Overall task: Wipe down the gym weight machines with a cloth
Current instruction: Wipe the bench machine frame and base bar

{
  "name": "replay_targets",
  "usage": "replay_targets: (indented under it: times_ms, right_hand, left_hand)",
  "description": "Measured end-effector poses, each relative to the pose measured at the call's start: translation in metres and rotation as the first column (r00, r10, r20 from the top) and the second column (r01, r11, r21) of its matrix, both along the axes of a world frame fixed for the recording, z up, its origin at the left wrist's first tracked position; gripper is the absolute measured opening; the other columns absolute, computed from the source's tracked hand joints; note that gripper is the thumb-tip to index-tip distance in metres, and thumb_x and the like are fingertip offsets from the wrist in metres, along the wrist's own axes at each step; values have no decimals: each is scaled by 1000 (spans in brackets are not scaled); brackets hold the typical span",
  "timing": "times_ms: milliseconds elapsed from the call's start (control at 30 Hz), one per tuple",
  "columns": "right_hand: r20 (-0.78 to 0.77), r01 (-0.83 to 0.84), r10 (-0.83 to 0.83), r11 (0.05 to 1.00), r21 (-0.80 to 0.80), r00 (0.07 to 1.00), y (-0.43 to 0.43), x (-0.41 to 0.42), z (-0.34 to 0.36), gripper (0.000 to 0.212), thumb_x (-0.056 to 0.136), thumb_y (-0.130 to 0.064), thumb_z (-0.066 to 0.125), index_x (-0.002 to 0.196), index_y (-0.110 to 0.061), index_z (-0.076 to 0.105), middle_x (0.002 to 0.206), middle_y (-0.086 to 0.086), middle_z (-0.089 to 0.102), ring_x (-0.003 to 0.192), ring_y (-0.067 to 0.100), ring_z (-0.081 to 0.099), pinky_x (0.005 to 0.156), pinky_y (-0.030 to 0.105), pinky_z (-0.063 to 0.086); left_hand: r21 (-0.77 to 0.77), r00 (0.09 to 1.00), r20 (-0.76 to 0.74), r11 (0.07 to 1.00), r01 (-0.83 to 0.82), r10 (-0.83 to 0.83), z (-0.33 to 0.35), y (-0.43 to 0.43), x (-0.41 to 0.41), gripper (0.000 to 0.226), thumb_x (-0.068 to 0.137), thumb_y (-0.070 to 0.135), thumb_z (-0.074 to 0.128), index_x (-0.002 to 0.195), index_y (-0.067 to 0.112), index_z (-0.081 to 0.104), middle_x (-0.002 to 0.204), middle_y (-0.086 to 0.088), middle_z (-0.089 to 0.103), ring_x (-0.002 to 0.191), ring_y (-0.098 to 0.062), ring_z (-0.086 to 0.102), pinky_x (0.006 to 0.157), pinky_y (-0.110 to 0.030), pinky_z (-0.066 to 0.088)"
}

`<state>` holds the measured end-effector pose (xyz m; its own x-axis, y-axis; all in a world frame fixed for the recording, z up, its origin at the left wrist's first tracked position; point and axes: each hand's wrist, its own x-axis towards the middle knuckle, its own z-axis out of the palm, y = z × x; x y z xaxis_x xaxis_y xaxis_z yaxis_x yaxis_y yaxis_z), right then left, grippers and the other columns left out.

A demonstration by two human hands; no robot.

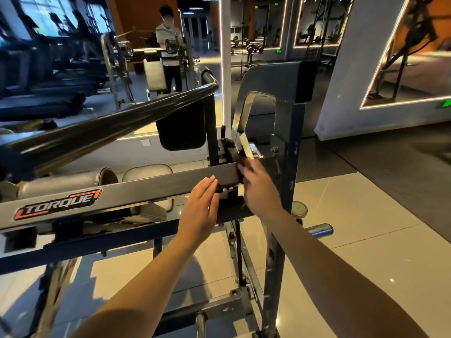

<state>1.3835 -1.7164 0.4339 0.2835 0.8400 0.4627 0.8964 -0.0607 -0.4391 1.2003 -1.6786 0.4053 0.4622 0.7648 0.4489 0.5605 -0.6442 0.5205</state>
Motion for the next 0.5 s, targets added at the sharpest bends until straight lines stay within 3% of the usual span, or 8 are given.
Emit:
replay_targets:
  times_ms: [133, 233, 300, 367, 400, 500]
  right_hand:
    - [-167, 220, -205, 972, 80, 965, 5, -3, 0, 49, 104, -16, 47, 152, -22, 41, 165, 3, 26, 152, 27, 22, 120, 47, 32]
    - [-208, -27, 53, 992, 126, 977, 10, -33, -11, 46, 102, -12, 51, 146, -25, 47, 157, 8, 41, 149, 24, 33, 120, 45, 33]
    - [-248, -182, 205, 977, 113, 947, 6, -40, -17, 43, 103, -15, 52, 146, -20, 52, 156, 4, 44, 149, 17, 32, 124, 32, 24]
    - [-202, -236, 237, 971, 31, 950, 0, -31, -12, 41, 106, -24, 50, 146, -21, 51, 154, -1, 44, 145, 14, 36, 120, 15, 20]
    - [-164, -213, 216, 976, 34, 963, -1, -23, -11, 40, 106, -26, 49, 146, -22, 50, 153, -1, 45, 142, 15, 41, 117, 15, 25]
    - [-124, 28, -11, 990, 139, 992, 5, -4, -8, 42, 105, -22, 51, 147, -19, 50, 156, 2, 41, 142, 23, 41, 116, 35, 38]
  left_hand:
    - [5, 1000, 5, 1000, -8, 7, 0, 2, 2, 55, 106, 45, 25, 153, 20, 38, 161, 6, 35, 151, -8, 22, 124, -32, 20]
    - [-11, 999, 35, 1000, 2, -2, -2, 2, 2, 54, 106, 43, 27, 153, 20, 39, 160, 6, 36, 150, -7, 22, 124, -34, 21]
    - [-11, 998, 62, 1000, 5, -5, -3, 3, 2, 52, 106, 42, 28, 152, 20, 42, 158, 6, 38, 148, -2, 21, 124, -34, 21]
    - [-3, 998, 68, 1000, 3, -3, -5, 4, 1, 52, 106, 42, 29, 151, 21, 43, 158, 7, 39, 145, 2, 19, 123, -32, 21]
    - [8, 998, 58, 1000, 4, -4, -7, 5, 1, 52, 106, 43, 28, 151, 21, 42, 158, 7, 39, 145, 3, 18, 122, -29, 19]
    - [37, 1000, 20, 999, 10, -11, -7, 6, 1, 50, 108, 42, 29, 152, 21, 41, 159, 8, 37, 146, 4, 16, 121, -24, 15]
